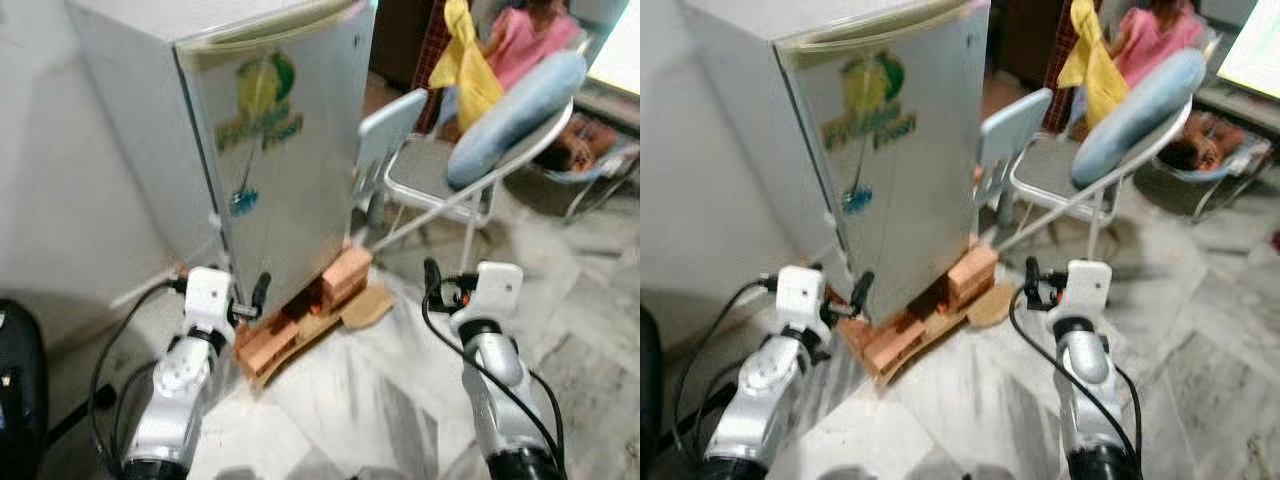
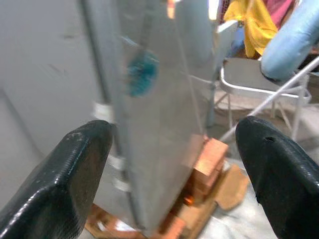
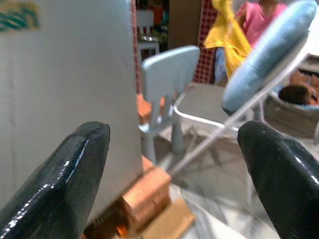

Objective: Restocking fridge

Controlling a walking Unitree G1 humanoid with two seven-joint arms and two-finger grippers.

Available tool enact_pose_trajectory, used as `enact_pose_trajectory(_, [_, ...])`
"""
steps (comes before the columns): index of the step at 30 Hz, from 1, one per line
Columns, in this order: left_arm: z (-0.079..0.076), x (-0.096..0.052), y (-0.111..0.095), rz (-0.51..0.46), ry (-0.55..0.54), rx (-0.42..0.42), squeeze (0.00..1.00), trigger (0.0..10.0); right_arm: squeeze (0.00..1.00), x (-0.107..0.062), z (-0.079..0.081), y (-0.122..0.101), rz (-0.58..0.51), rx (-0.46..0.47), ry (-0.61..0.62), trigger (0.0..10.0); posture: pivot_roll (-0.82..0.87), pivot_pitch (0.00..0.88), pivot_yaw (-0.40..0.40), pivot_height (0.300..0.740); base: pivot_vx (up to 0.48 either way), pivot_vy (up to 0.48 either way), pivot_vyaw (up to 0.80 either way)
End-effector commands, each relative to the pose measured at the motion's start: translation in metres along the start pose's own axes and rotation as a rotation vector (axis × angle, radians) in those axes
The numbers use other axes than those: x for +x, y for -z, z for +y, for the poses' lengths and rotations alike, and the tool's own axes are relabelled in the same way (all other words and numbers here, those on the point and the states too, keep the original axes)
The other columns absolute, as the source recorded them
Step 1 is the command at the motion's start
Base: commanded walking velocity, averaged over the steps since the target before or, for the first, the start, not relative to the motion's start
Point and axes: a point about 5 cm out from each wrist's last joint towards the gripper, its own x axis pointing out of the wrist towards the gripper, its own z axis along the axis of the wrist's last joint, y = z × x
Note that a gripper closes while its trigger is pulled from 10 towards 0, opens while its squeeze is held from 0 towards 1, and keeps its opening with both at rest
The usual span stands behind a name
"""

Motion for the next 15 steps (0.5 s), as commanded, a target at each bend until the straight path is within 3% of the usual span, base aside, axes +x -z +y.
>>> enact_pose_trajectory(1, [0.0063,-0.0011,-0.0003,0.005,-0.021,0.001,0.00,10.0,0.00,0.0018,0.0073,-0.0026,-0.009,0.007,-0.019,10.0,0.03,0.000,-0.022,0.740,0.322,0.356,-0.49])
enact_pose_trajectory(7, [0.0040,-0.0009,-0.0012,-0.001,-0.007,-0.014,0.00,10.0,0.00,0.0022,0.0066,-0.0030,-0.010,0.004,-0.019,10.0,0.03,0.000,-0.025,0.740,0.307,0.338,-0.45])
enact_pose_trajectory(15, [0.0059,-0.0021,-0.0011,-0.004,-0.038,-0.004,0.00,10.0,0.00,0.0029,0.0084,-0.0013,0.003,0.013,-0.027,10.0,0.04,0.000,-0.029,0.740,0.000,0.000,-0.51])
